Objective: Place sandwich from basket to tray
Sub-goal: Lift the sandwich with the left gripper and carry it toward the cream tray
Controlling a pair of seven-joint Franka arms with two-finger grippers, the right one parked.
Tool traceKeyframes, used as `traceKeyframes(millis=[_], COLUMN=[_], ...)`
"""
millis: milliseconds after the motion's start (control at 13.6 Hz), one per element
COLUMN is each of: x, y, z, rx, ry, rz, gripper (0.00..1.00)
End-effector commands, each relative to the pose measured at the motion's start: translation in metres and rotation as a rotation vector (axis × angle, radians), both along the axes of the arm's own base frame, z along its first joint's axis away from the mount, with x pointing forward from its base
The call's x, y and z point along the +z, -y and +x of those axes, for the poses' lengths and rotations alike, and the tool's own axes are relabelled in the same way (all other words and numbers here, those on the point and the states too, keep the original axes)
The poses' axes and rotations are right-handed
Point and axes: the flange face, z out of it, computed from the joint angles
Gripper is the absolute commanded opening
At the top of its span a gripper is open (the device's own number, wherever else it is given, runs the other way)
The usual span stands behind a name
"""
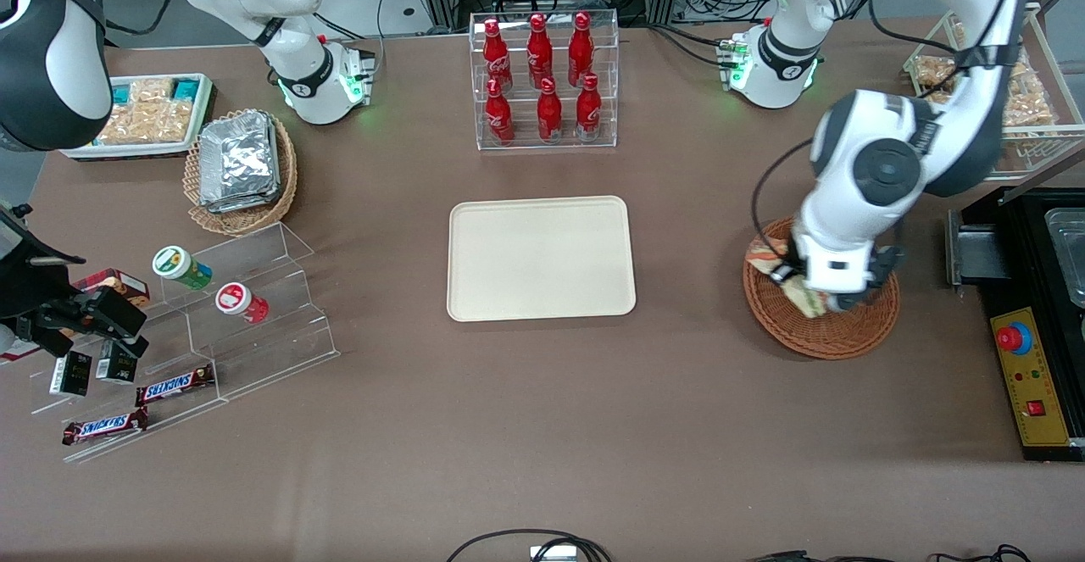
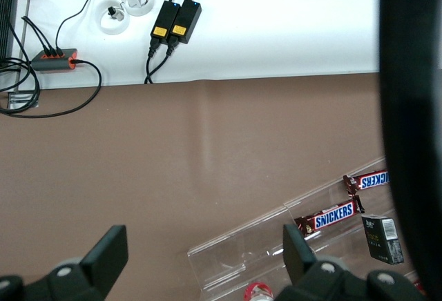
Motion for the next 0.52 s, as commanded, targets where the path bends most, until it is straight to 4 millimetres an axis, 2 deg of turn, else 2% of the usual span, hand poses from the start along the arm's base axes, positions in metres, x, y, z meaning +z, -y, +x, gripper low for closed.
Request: traceKeyframes(millis=[0,148,295,443], x=[0.008,0.008,-0.006,-0.026], y=[0.052,0.099,0.135,0.172], z=[-0.014,-0.033,-0.052,-0.065], rx=[-0.164,-0.295,-0.421,-0.514], ry=[-0.015,-0.008,0.000,0.026], rz=[-0.010,-0.017,0.041,0.021], gripper=[0.00,0.00,0.00,0.00])
